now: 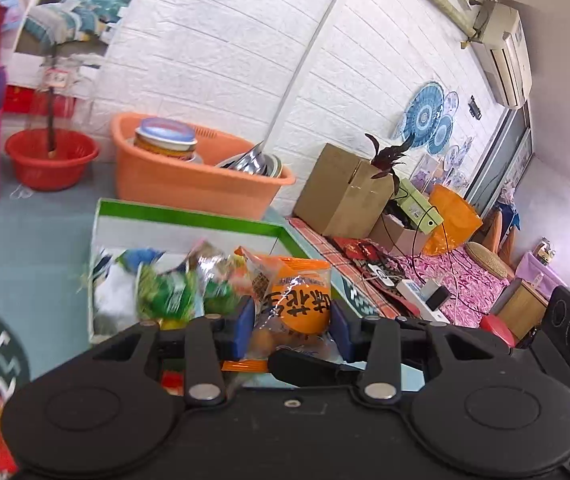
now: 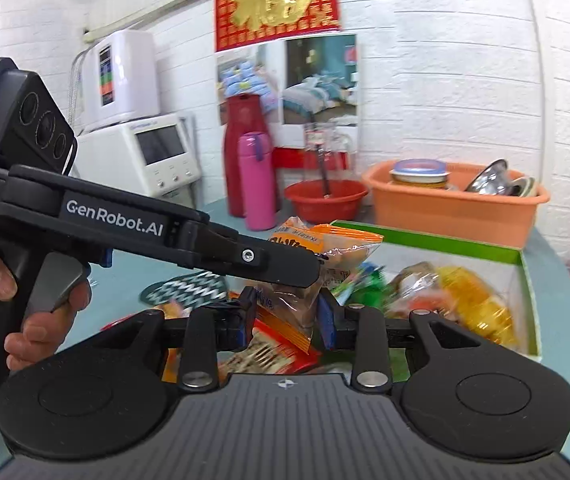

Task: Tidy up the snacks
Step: 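Carry both bags into the green box and open both grippers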

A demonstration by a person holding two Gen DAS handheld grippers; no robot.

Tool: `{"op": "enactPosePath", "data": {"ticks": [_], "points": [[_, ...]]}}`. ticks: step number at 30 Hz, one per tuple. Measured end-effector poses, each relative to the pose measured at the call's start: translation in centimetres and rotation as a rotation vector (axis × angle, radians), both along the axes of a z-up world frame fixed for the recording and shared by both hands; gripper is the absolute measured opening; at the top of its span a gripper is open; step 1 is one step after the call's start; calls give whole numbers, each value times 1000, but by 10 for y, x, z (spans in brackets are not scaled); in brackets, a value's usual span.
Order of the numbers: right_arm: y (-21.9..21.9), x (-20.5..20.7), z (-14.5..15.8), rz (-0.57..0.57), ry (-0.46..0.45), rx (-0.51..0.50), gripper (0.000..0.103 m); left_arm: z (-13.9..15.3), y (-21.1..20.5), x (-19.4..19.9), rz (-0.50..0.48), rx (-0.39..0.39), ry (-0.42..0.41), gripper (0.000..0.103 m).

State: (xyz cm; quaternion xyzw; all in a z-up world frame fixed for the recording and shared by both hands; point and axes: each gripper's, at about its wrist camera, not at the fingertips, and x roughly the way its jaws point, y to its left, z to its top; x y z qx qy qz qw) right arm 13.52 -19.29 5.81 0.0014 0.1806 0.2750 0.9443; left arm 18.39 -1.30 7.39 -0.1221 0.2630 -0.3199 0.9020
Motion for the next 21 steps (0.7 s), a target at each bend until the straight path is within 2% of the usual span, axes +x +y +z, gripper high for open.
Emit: {"op": "enactPosePath", "data": {"ticks": [4,8,9,10,11,12,13,14,17,21], "points": [[-14,30,1,-37,-8,24,57,2,-15,34,2,2,-8,70],[-22,56,-8,-68,-7,59,57,-9,-22,63,17,23,1,70],[-21,63,-12,-75,-5,58,57,-13,-22,68,35,36,3,77],[-20,68,-17,-85,-2,53,58,-18,-21,73,54,48,3,103],[-18,74,-24,-111,6,36,63,-23,-21,76,68,64,13,103],[-17,79,-30,-139,15,11,83,-27,-19,77,91,75,22,103],[-16,81,-36,-165,25,-14,97,-30,-15,76,112,78,31,103],[-17,83,-39,-191,26,-31,103,-32,-11,73,113,73,40,103],[-20,73,-43,-180,13,-45,103,-28,0,63,108,54,51,103],[-22,54,-28,-199,5,-26,103,-11,11,35,121,35,14,103]]}}
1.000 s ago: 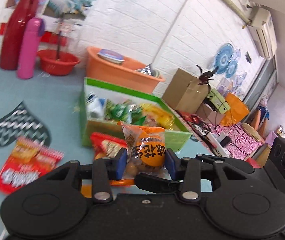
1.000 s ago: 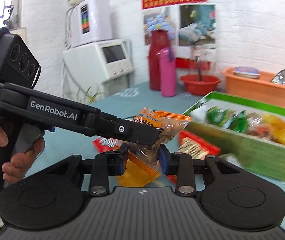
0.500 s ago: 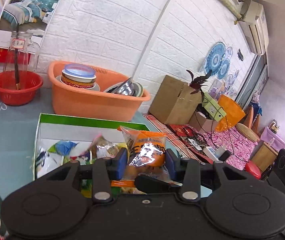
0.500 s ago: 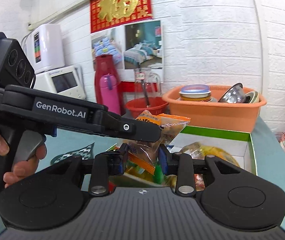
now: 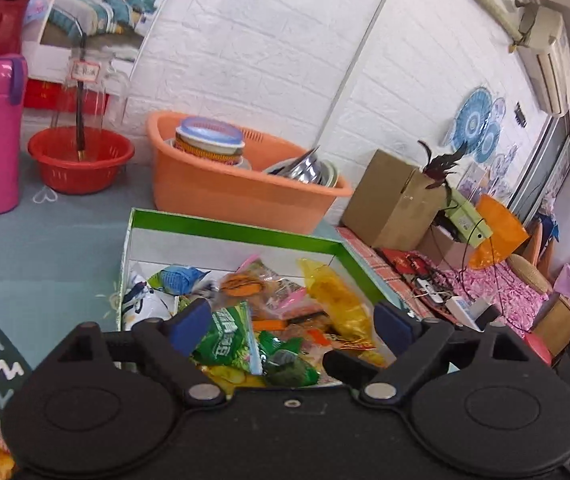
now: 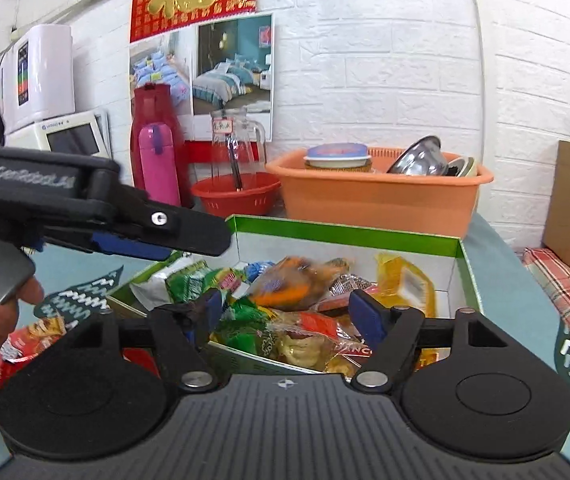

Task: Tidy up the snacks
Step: 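Carry both bags into the green box and open both grippers, then move both tools toward the clear bag of dark snacks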

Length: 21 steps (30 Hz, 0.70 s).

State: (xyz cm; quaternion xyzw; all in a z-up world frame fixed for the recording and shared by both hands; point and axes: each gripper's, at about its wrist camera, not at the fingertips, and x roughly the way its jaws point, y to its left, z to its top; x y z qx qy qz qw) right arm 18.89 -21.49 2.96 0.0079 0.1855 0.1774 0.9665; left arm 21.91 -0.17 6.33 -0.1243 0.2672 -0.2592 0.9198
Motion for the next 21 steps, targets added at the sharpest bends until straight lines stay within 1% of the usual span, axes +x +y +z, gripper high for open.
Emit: {"op": "enactPosePath", "data": {"ticks": [6,8,11,13,16,20,21], "points": [[0,-39,33,-19,16,27,103,25,13,-48,29,-2,-26,103],[-1,-54,43,-11,19,32,103,29,18,-61,21,-12,-27,103],[-5,-77,54,12,20,40,103,28,16,-77,11,10,-26,103],[-6,-90,57,19,22,44,103,23,11,-83,-15,27,-27,103],[-11,-109,52,33,41,51,103,5,-4,-82,-52,74,0,103],[-17,-124,36,2,61,16,103,-23,-28,-63,-101,140,39,103],[-19,-125,30,-17,75,0,103,-32,-33,-55,-102,150,54,100]]}}
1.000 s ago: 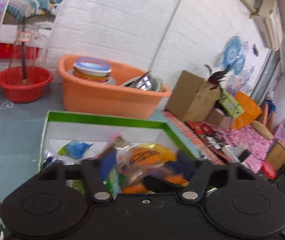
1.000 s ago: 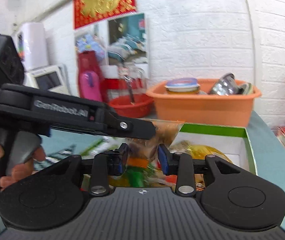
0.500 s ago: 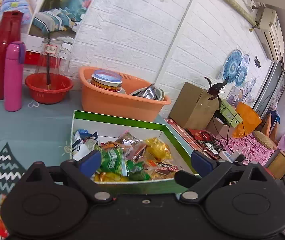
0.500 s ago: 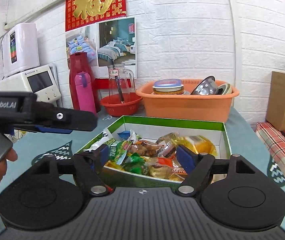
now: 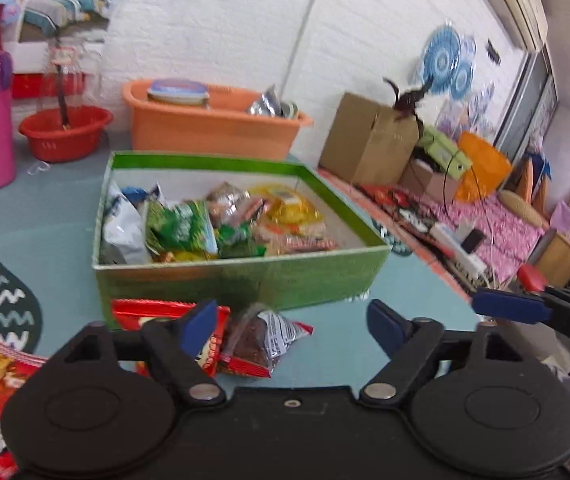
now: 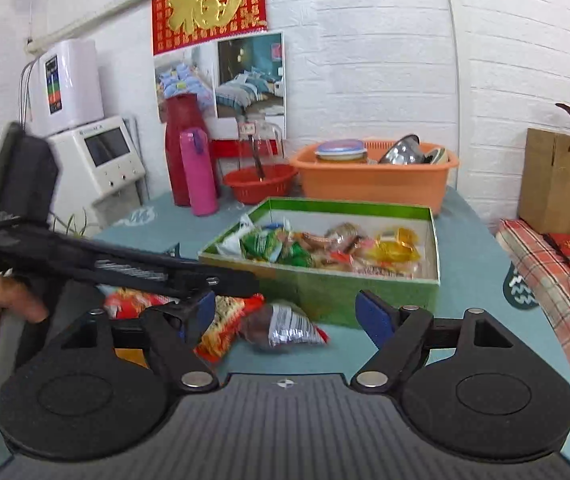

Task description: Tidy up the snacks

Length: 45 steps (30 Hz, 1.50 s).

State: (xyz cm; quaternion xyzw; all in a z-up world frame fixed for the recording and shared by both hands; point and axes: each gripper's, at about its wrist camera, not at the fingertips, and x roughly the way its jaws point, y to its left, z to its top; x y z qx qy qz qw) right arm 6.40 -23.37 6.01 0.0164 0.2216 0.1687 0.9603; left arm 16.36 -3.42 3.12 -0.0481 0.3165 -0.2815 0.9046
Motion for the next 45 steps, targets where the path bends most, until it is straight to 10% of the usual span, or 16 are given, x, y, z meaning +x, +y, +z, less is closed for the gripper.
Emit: {"op": "enactPosePath", "data": {"ticks": [12,17,23,34,39,45], "points": [[-31,-10,-44,-40,132,69,103,-41,-18,27,80,38,95,94],[-34,-13,-59,-30,175,99,103,-49,-14,6,-58,-162,321,95],[-31,-8,-71,-18,206,104,103,-49,-2,1,38,-214,294,103],[-28,3,-77,14,221,86,103,-58,-19,-7,-72,-226,362,101],[-29,7,-82,49,220,147,64,-59,-31,-14,-92,-204,327,62],[-33,-2,-64,55,162,136,55,-37,-35,-20,-110,-232,256,60]]}}
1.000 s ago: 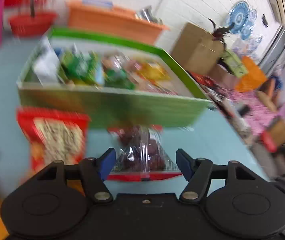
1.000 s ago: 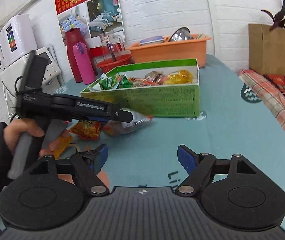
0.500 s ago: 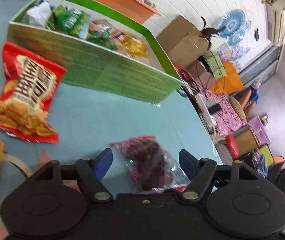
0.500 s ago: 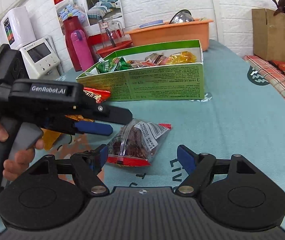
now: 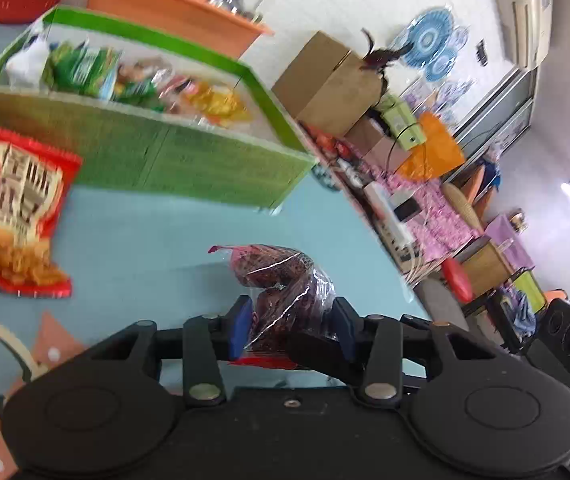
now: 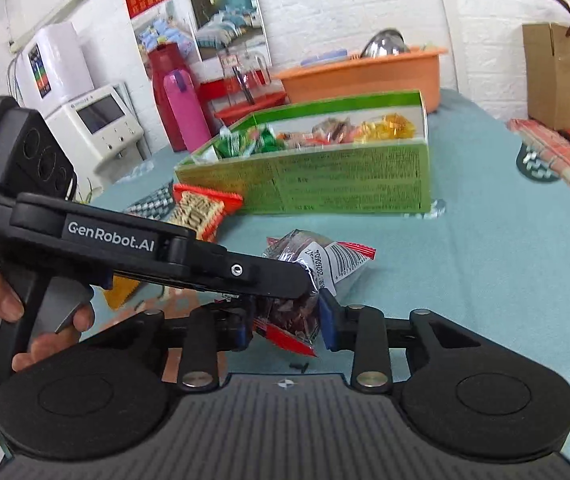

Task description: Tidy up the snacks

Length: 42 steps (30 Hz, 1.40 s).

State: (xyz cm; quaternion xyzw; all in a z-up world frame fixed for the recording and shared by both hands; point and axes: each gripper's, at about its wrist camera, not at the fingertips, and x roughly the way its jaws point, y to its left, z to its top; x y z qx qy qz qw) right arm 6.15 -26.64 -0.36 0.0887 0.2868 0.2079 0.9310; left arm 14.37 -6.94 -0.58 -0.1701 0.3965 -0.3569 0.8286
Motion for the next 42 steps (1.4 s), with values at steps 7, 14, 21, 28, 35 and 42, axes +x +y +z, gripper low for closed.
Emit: {"op": "enactPosePath", "data": {"ticks": [7,14,21,28,35,42], "points": [[-3,9,44,-12,-176,-6,54,53,-3,10,21,-36,-158,60],[-8,56,62,-24,-270,-6,54,71,-10,55,39,-41,-212,61],[-18,101,49,-29,-271,-9,54,55,-16,105,46,-53,-161,61],[-16,129,17,-48,-238,-89,60,28,-29,129,64,72,-159,96],[-17,109,24,-107,-246,-133,103,54,-13,89,49,62,-208,103],[-10,55,69,-139,-234,-131,103,91,32,26,119,56,-261,103]]}}
